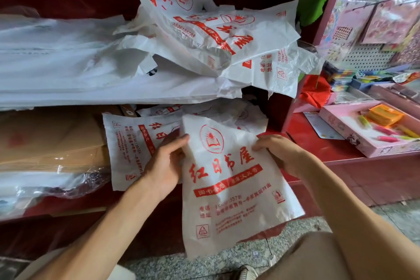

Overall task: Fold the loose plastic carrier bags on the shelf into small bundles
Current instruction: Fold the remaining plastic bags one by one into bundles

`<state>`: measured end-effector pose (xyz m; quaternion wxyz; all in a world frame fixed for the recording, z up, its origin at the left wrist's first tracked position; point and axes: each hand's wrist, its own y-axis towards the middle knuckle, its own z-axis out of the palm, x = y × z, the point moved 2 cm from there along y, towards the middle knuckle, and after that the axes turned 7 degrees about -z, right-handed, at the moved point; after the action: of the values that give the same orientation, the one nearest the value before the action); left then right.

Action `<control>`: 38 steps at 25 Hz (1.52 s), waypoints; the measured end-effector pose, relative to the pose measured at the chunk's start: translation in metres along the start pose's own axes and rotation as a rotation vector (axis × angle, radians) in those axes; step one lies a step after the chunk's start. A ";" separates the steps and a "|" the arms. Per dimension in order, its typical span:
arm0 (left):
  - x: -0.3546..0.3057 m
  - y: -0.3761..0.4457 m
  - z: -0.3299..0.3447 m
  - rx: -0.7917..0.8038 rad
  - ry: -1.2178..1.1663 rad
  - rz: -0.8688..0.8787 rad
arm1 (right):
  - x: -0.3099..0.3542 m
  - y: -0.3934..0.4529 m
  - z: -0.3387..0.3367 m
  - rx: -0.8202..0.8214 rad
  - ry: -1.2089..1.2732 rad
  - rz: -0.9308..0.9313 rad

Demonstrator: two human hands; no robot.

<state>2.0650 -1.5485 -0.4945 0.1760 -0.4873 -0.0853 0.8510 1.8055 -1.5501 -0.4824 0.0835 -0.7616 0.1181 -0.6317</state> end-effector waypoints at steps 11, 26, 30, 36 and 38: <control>-0.029 0.029 -0.042 -0.389 0.522 0.109 | -0.003 0.022 0.011 -0.032 -0.052 -0.040; -0.041 0.019 -0.034 -0.094 0.303 0.306 | 0.007 0.047 0.047 -0.098 -0.308 -0.084; -0.061 0.025 -0.037 -0.155 0.377 0.575 | 0.008 0.044 0.044 -0.107 -0.320 -0.036; -0.029 0.029 -0.040 -0.378 1.543 0.608 | 0.005 0.051 0.047 -0.286 -0.084 -0.064; -0.018 0.014 -0.026 -0.134 1.580 0.647 | 0.004 0.058 0.051 -0.345 0.036 -0.085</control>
<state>2.0924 -1.5686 -0.4973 -0.0968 -0.9473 0.1554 0.2630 1.8523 -1.6081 -0.5043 -0.0773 -0.7576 0.1939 -0.6185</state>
